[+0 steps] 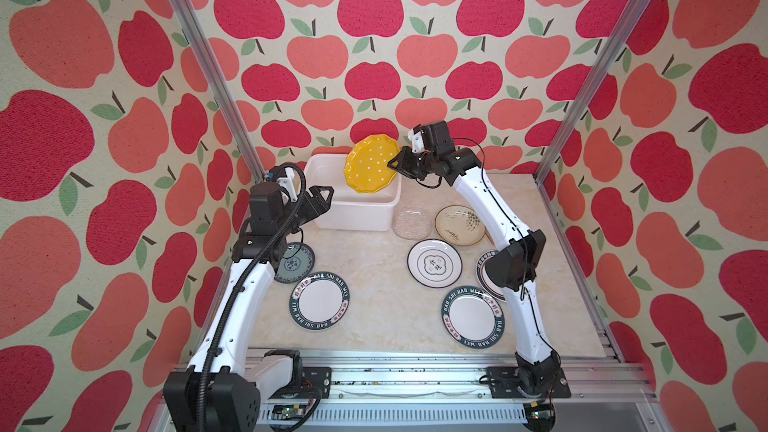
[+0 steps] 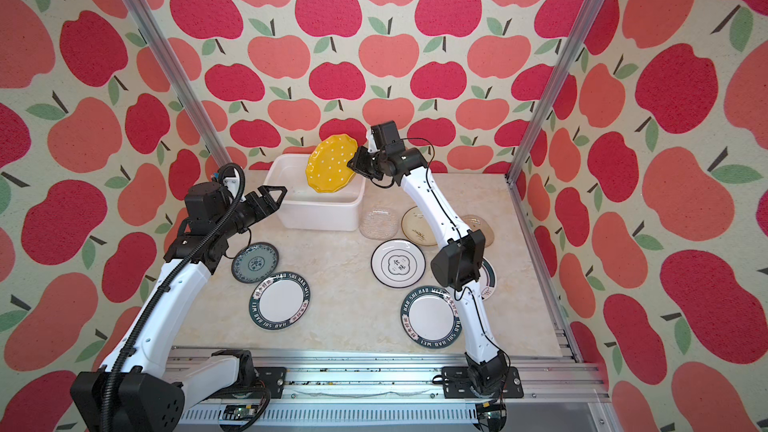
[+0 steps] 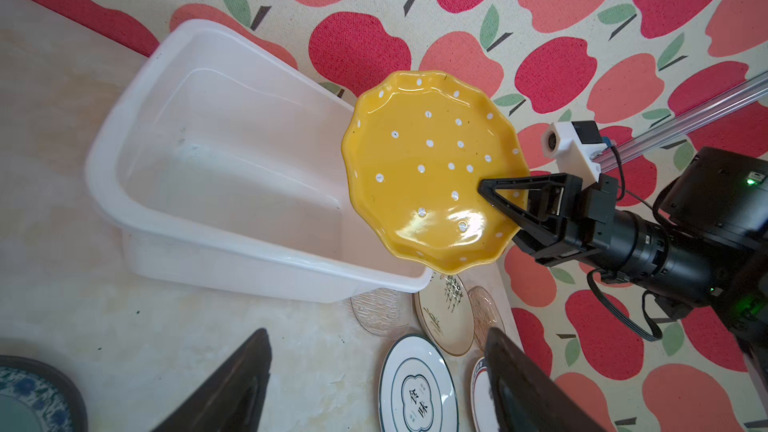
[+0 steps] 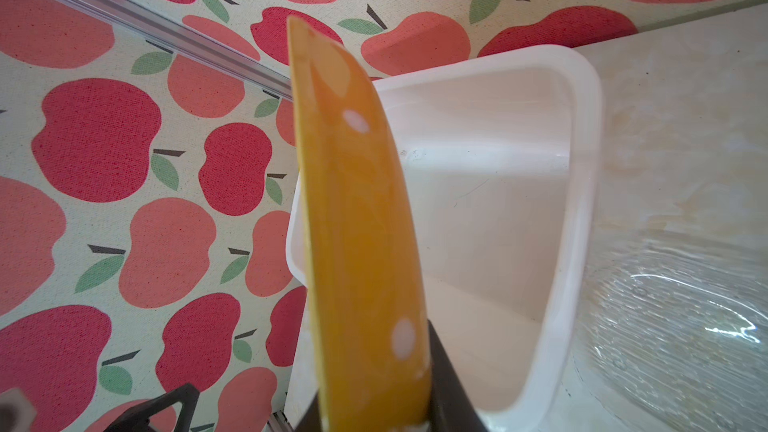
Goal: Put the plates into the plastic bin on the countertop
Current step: 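Open and withdraw the left gripper while the right gripper lowers the plate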
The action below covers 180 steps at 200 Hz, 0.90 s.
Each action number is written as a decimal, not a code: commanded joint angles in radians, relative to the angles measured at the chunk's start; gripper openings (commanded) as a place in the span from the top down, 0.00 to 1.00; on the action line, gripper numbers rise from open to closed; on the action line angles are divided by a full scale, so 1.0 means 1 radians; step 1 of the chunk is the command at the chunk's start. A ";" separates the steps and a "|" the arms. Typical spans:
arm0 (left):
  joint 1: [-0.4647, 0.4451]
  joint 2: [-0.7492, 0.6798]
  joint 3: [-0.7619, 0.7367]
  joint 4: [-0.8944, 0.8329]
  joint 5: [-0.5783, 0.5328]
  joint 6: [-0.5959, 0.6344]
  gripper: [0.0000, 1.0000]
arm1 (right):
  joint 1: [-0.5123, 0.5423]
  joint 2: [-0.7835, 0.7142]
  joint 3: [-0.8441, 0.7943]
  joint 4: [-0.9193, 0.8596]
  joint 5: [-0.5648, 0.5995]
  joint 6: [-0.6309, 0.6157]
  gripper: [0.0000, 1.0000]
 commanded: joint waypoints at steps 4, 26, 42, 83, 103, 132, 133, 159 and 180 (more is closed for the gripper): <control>0.013 -0.063 -0.036 -0.036 -0.072 0.039 0.18 | 0.024 0.049 0.105 0.053 0.031 -0.020 1.00; 0.015 -0.090 -0.065 -0.032 -0.062 0.036 0.19 | 0.042 0.053 0.034 0.131 0.050 -0.069 1.00; 0.017 -0.094 -0.072 -0.041 -0.053 0.024 0.19 | 0.055 0.058 0.005 0.159 0.057 -0.120 1.00; 0.020 -0.054 -0.067 -0.068 -0.073 -0.102 0.21 | 0.075 0.074 -0.004 0.166 0.042 -0.181 1.00; 0.020 -0.035 -0.060 -0.111 -0.099 -0.197 0.23 | 0.082 0.068 -0.019 0.178 0.028 -0.186 1.00; 0.021 0.013 -0.075 -0.116 -0.122 -0.274 0.24 | 0.087 0.070 -0.038 0.152 0.005 -0.174 1.00; 0.021 0.013 -0.076 -0.116 -0.123 -0.276 0.24 | 0.087 0.070 -0.040 0.152 0.003 -0.174 1.00; 0.024 0.020 -0.074 -0.112 -0.139 -0.291 0.24 | 0.103 0.067 -0.071 0.154 -0.013 -0.178 1.00; 0.024 0.031 -0.061 -0.118 -0.137 -0.285 0.24 | 0.119 0.072 -0.073 0.148 -0.024 -0.172 1.00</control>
